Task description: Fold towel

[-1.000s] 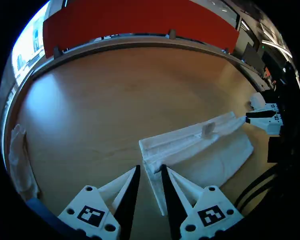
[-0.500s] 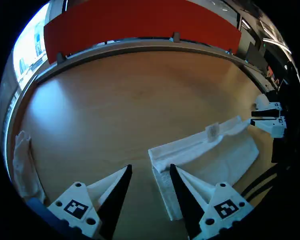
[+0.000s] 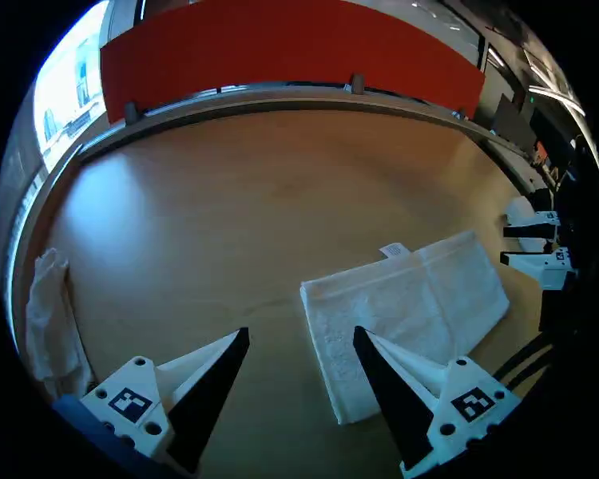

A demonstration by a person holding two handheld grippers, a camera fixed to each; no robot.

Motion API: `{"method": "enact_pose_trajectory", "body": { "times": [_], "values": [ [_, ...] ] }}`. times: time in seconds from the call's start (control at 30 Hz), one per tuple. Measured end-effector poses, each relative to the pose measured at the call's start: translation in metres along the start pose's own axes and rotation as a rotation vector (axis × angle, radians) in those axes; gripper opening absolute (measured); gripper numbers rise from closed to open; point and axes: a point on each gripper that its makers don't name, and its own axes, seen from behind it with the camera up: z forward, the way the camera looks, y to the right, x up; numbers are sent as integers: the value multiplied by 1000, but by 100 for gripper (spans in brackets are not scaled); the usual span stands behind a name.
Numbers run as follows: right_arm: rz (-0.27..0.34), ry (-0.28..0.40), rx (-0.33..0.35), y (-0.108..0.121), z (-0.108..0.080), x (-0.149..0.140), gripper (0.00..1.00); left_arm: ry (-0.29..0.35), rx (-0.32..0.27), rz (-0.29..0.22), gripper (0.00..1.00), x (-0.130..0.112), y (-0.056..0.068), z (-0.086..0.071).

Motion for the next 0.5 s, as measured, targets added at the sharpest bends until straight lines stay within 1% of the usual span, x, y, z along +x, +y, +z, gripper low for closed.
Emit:
{"method": "enact_pose_trajectory", "body": {
  "times": [0.3, 0.5],
  "values": [
    [-11, 2, 0, -9, -23, -14, 88, -1, 17, -22, 97, -28, 2, -28],
    [-14, 5, 0, -11, -31, -19, 88, -3, 33, -37, 97, -42, 0, -41]
  ]
}}
